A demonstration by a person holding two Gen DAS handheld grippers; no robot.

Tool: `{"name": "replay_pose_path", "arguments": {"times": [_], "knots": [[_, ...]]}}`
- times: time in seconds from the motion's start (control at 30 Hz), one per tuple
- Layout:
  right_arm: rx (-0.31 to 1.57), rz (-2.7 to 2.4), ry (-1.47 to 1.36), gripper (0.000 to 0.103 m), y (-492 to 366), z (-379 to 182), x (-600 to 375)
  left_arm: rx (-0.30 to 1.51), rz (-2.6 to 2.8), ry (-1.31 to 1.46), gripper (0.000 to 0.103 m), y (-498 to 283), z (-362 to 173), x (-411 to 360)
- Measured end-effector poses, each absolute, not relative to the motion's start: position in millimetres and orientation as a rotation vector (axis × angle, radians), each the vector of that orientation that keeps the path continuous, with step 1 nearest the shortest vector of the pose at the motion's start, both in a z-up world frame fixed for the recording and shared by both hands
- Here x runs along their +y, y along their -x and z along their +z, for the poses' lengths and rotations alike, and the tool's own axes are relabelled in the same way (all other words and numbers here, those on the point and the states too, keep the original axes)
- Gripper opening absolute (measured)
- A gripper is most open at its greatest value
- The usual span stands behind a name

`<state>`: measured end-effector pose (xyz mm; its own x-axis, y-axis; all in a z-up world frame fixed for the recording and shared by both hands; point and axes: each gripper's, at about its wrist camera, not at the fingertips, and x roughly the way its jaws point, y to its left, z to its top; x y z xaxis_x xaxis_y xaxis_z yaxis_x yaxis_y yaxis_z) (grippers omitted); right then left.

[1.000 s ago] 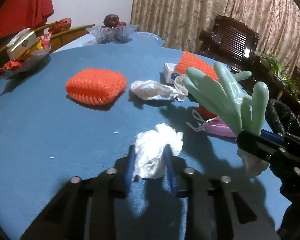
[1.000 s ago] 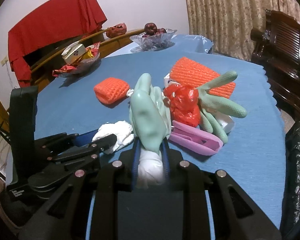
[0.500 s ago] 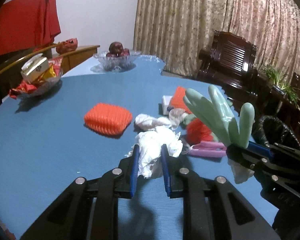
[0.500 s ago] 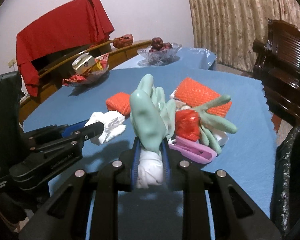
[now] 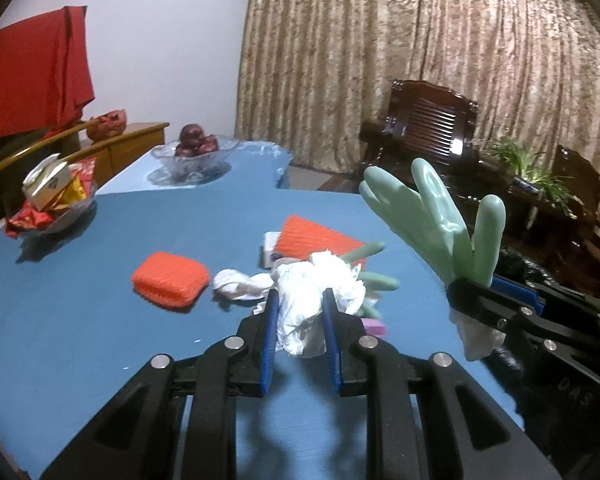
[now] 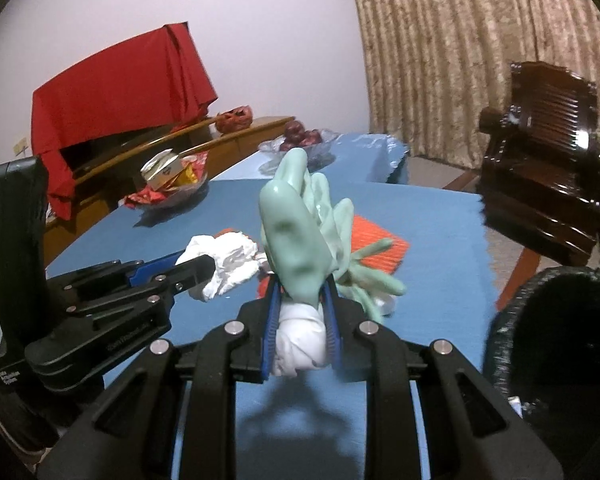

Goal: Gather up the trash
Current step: 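Move both tools over the bin and open them to drop the items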

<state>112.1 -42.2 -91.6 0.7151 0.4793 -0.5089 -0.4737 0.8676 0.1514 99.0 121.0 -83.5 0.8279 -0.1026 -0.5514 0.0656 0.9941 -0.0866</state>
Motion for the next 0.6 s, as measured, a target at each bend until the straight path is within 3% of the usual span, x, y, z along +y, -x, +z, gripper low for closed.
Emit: {"name": "replay_pose_path", "arguments": {"times": [0.6], "knots": [[0.55, 0.2, -0.045, 0.02, -93, -91, -185, 0.568, -0.326, 0.031, 0.021, -121, -77, 0]]}}
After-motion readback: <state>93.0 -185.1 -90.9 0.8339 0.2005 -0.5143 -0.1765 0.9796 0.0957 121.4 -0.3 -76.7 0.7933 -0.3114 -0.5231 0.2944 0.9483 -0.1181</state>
